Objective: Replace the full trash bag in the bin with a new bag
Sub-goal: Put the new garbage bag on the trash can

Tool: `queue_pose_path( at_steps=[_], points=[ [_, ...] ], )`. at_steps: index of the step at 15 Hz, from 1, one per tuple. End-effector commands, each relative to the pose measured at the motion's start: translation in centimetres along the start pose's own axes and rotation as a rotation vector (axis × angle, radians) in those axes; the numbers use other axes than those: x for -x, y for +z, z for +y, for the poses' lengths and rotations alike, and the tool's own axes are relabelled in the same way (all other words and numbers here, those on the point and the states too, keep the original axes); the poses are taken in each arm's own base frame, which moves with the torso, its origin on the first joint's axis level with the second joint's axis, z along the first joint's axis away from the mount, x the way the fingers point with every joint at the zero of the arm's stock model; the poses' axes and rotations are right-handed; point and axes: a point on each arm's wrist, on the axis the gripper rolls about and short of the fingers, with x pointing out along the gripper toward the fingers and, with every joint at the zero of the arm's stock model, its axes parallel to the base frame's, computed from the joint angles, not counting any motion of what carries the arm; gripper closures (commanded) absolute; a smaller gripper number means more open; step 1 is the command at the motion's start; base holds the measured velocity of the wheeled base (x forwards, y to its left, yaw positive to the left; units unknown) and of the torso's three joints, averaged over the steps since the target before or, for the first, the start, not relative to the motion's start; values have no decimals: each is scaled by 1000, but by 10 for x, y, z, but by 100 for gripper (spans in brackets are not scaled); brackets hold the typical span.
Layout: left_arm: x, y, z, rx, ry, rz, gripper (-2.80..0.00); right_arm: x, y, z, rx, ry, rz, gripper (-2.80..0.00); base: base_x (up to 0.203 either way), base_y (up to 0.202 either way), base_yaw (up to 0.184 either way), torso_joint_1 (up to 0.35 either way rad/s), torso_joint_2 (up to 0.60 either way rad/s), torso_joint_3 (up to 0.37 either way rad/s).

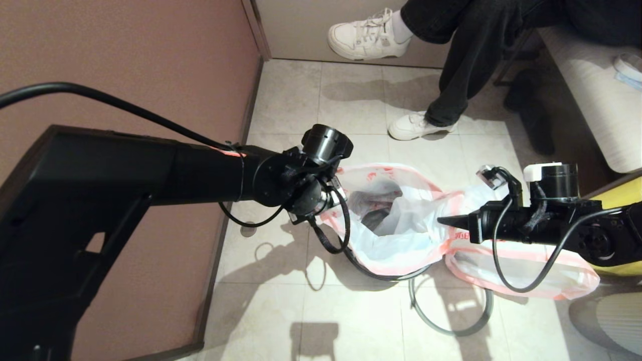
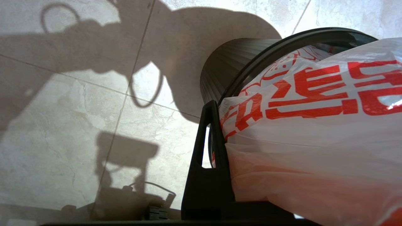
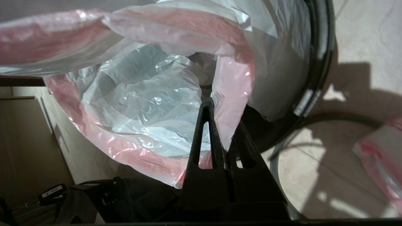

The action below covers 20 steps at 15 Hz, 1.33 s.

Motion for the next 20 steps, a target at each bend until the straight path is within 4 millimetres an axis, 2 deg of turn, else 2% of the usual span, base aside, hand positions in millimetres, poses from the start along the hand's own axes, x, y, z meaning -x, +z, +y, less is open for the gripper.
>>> queue_pose_path(
  at_steps=[1,3,5,9,16,20],
  points=[
    [-6,-1,1,3,14,2,0,7,9,2,-54,-30,83,0,0,0,0,0,0,0],
    [-13,-5,1,-2,23,9,0,16,19,1,-93,-59,183,0,0,0,0,0,0,0],
    [-27,-13,2,-14,45,28,0,23,22,-10,-105,-121,233,0,0,0,0,0,0,0],
    [-68,-23,15,-25,129,68,0,6,10,-25,-137,-199,315,0,0,0,0,0,0,0],
    [-61,-33,18,-37,144,96,0,0,-14,-32,-86,-157,455,0,0,0,0,0,0,0],
    [-61,-55,29,-62,188,152,0,-4,-29,-37,-79,-135,525,0,0,0,0,0,0,0]
  ],
)
